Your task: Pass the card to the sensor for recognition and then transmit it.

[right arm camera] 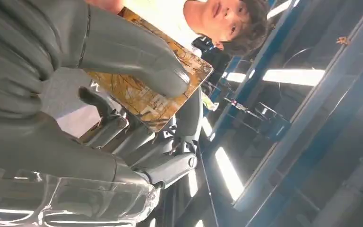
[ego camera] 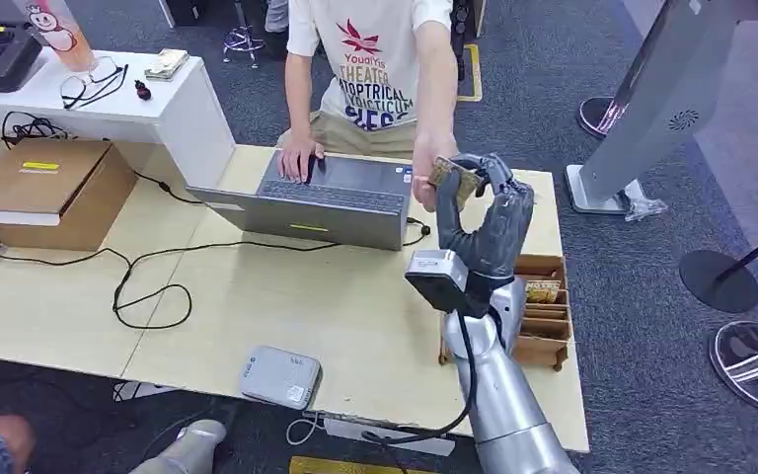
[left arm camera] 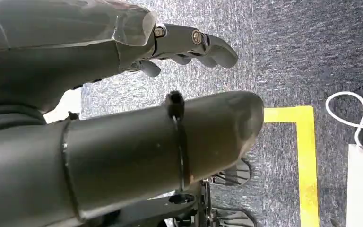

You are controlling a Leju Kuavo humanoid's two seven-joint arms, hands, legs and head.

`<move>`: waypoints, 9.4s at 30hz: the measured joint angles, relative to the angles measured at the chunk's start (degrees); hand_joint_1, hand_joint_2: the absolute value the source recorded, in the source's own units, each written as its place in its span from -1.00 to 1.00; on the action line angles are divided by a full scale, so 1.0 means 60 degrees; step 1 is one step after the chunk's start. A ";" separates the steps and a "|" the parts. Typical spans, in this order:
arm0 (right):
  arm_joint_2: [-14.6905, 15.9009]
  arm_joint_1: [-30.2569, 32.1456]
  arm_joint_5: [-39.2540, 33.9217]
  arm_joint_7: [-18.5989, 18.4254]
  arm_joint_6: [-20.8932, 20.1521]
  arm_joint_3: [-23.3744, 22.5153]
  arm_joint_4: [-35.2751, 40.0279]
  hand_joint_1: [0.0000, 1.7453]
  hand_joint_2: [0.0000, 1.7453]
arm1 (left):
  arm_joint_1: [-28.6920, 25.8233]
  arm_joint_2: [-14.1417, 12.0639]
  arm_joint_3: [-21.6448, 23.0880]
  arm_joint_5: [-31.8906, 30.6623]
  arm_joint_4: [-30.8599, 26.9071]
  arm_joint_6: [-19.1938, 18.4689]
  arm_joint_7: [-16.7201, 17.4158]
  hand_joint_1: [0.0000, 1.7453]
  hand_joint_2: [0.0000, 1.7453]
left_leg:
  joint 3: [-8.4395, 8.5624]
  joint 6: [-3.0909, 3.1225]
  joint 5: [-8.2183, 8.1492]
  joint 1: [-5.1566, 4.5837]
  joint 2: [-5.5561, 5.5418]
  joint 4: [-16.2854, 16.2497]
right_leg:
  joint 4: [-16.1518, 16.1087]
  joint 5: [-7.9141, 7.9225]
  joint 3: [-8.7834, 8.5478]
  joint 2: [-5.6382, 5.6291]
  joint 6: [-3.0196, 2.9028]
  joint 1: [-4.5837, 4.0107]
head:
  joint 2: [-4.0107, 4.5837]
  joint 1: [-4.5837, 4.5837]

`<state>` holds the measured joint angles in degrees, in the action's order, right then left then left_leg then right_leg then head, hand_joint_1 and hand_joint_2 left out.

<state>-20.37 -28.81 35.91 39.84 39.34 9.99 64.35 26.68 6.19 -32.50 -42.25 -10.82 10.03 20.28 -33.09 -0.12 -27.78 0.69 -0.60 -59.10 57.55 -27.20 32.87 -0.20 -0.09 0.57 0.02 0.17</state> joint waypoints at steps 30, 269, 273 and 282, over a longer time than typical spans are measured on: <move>0.0102 0.0551 -0.0157 0.0000 0.0004 0.0015 0.0870 -1.00 1.00 | -0.0095 0.0113 0.0171 0.0014 0.0000 0.0251 -0.0386 -1.00 -1.00 | -0.0024 0.0000 0.0000 0.0000 0.0000 -0.0001 | -0.0001 0.0000 0.0021 0.0000 0.0001 0.0000 | 0.0000 0.0000; 0.6870 0.4871 0.2240 -0.5887 -0.1781 0.1432 0.2408 1.00 1.00 | -0.1498 -0.0109 0.0492 0.1712 -0.0401 0.1406 -0.1577 -1.00 -1.00 | -0.0020 0.0007 -0.0007 -0.0011 -0.0003 0.0000 | -0.0008 -0.0001 0.0019 0.0007 0.0003 0.0016 | 0.0000 0.0000; 0.6870 0.4900 0.2240 -0.5934 -0.1781 0.1424 0.2481 1.00 1.00 | -0.1497 -0.0106 0.0503 0.1665 -0.0401 0.1421 -0.1574 -1.00 -1.00 | -0.0018 0.0007 -0.0007 -0.0011 -0.0003 0.0000 | -0.0008 -0.0001 0.0019 0.0006 0.0003 0.0017 | 0.0000 0.0000; 0.6870 0.5031 0.2244 -0.6029 -0.1774 0.1395 0.2674 1.00 1.00 | -0.1497 -0.0095 0.0670 0.1570 -0.0401 0.1442 -0.1512 -1.00 -1.00 | -0.0018 0.0007 -0.0007 -0.0010 -0.0002 0.0000 | -0.0008 -0.0001 0.0019 0.0005 0.0003 0.0016 | 0.0000 0.0000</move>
<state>20.85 1.38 49.37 3.67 28.70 18.36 80.39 17.70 5.62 -28.48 -32.83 -13.22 18.69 11.21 -33.20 -0.08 -27.83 0.63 -0.61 -59.10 57.50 -27.21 32.98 -0.17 -0.07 0.67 0.02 0.17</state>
